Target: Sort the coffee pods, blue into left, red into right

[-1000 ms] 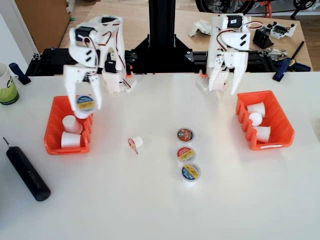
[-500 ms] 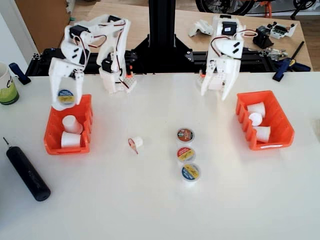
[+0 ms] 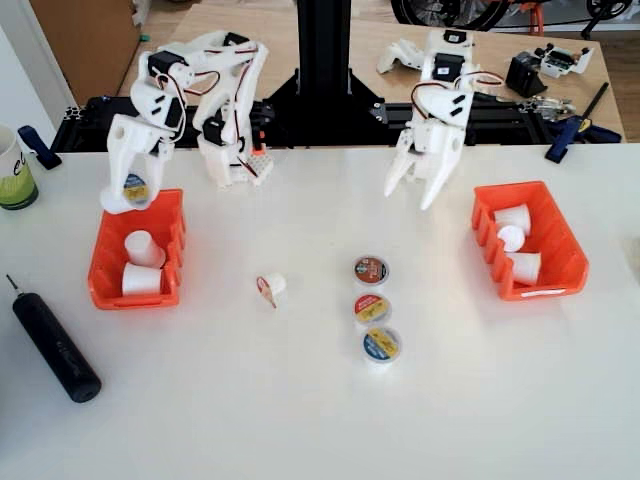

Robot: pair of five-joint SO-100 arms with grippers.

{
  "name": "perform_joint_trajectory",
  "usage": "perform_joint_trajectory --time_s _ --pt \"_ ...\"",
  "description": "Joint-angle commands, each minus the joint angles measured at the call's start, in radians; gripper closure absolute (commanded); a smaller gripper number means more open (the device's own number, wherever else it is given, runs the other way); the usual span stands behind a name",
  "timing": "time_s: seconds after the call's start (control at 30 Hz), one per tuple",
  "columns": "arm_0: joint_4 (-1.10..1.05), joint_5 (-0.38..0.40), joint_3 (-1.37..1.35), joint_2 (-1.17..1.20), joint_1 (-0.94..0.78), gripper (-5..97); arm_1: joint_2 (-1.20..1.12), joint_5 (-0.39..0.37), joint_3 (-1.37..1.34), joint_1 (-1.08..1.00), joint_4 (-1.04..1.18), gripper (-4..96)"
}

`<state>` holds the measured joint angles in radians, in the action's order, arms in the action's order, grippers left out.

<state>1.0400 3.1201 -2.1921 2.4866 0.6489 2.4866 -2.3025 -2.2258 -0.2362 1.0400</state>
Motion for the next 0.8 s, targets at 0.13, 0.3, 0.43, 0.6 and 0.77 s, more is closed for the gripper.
perform_joint_trajectory --time_s 0.13,0.3,0.43,0.6,0.77 --pt "0.018 -0.061 0.058 -0.002 -0.051 69 0.003 -0.058 0.051 -0.002 0.058 59.1" --pt "0.072 -0.078 0.058 0.009 -0.078 69 0.005 -0.104 0.084 -0.002 0.149 60.7" --pt "0.091 -0.110 0.055 0.011 -0.109 69 0.014 -0.209 0.091 0.034 0.193 58.3" --pt "0.109 -0.190 0.057 0.011 -0.172 69 0.011 -0.233 0.098 0.064 0.184 65.7" --pt "0.100 -0.362 0.060 0.011 -0.290 69 0.006 -0.222 0.098 0.077 0.146 65.2"
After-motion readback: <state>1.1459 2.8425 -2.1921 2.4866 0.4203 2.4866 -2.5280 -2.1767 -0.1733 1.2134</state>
